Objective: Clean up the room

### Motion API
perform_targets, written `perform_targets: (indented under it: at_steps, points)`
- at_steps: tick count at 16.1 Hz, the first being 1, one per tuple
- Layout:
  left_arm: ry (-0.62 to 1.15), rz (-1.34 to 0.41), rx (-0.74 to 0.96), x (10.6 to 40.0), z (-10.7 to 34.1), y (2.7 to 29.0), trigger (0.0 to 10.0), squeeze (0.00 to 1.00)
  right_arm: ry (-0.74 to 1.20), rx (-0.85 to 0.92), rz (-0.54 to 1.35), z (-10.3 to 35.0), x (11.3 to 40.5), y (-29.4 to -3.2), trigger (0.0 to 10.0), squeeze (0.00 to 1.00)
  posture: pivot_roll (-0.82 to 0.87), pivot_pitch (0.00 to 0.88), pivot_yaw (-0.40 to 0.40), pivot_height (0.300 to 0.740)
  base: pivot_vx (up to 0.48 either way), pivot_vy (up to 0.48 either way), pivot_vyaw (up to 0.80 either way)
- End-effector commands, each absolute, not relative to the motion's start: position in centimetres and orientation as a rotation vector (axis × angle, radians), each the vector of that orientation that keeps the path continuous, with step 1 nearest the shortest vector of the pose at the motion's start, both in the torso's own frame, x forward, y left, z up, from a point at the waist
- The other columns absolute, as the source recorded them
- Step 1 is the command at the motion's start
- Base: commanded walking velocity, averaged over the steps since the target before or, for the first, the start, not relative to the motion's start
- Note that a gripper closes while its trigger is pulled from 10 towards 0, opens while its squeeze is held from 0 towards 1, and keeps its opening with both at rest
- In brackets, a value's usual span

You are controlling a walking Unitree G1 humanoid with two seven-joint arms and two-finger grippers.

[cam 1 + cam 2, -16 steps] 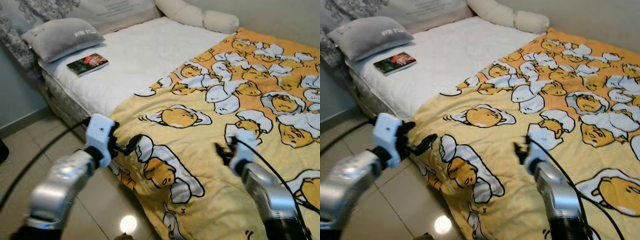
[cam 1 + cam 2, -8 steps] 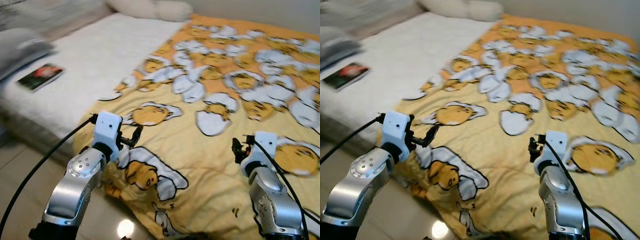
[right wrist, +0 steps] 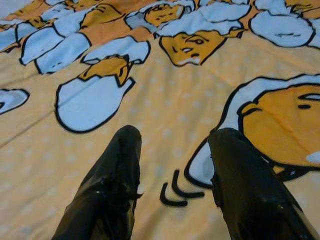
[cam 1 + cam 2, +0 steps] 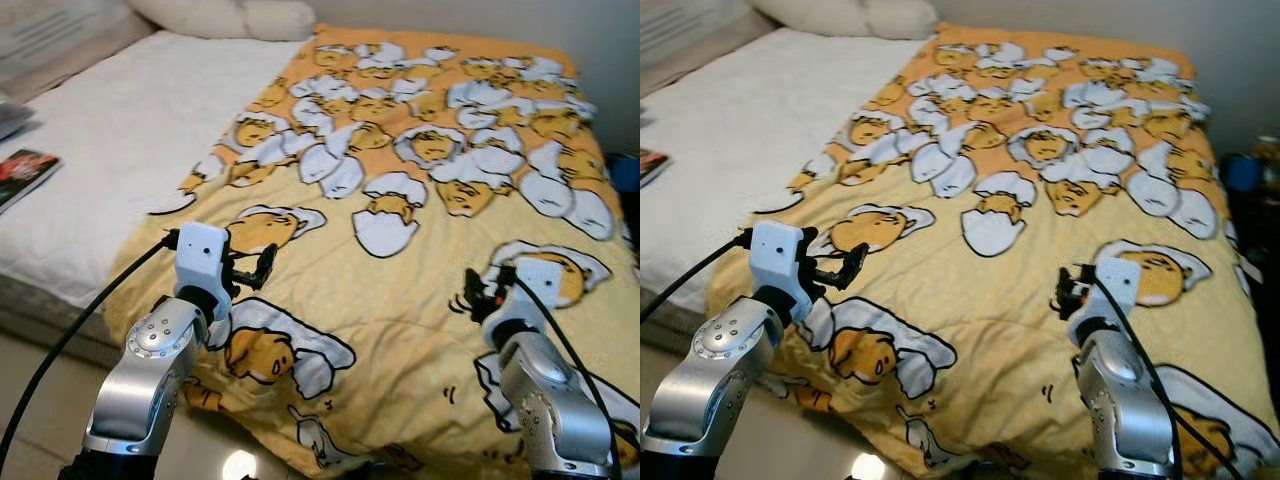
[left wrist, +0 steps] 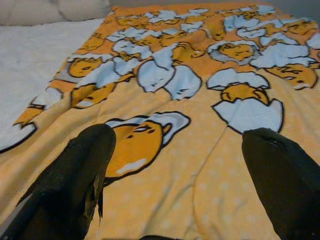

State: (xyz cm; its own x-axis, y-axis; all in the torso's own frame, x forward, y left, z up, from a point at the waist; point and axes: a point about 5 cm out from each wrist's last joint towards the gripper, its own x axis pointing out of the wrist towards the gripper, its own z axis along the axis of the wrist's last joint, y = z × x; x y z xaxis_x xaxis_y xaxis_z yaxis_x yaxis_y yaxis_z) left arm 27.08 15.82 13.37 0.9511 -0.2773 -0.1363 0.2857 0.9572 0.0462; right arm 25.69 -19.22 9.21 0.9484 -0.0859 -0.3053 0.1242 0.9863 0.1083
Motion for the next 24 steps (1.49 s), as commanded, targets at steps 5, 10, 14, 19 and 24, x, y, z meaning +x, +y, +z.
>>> perform_targets:
  at_steps: [5, 10, 14, 19, 24]
  points:
    - [0.129, -0.263, 0.07, 26.9, 13.2, 15.8, 10.0, 0.0, 0.338, 0.094, -0.031, 9.4, 25.9, -18.2, 10.0, 0.0, 0.03, 0.0, 0.008, 0.74, 0.0, -0.361, -0.8]
    - [0.131, -0.262, 0.068, 26.8, 13.0, 15.4, 10.0, 0.0, 0.36, 0.077, -0.027, 9.4, 25.8, -18.6, 10.0, 0.0, 0.01, 0.0, 0.006, 0.74, 0.0, -0.363, -0.8]
    - [0.135, -0.27, 0.074, 26.9, 12.9, 15.1, 10.0, 0.0, 0.373, 0.076, -0.038, 9.3, 25.5, -18.8, 10.0, 0.0, 0.0, 0.0, 0.009, 0.74, 0.0, -0.361, -0.8]
    - [0.139, -0.282, 0.078, 27.0, 12.6, 14.9, 10.0, 0.0, 0.384, 0.075, -0.05, 9.1, 25.2, -18.9, 10.0, 0.0, -0.02, 0.0, 0.021, 0.74, 0.0, -0.362, -0.8]
    - [0.178, -0.303, 0.034, 27.1, 12.1, 14.6, 10.0, 0.0, 0.387, 0.075, -0.061, 9.0, 25.1, -19.0, 10.0, 0.0, -0.02, 0.0, 0.022, 0.74, 0.0, -0.29, -0.8]
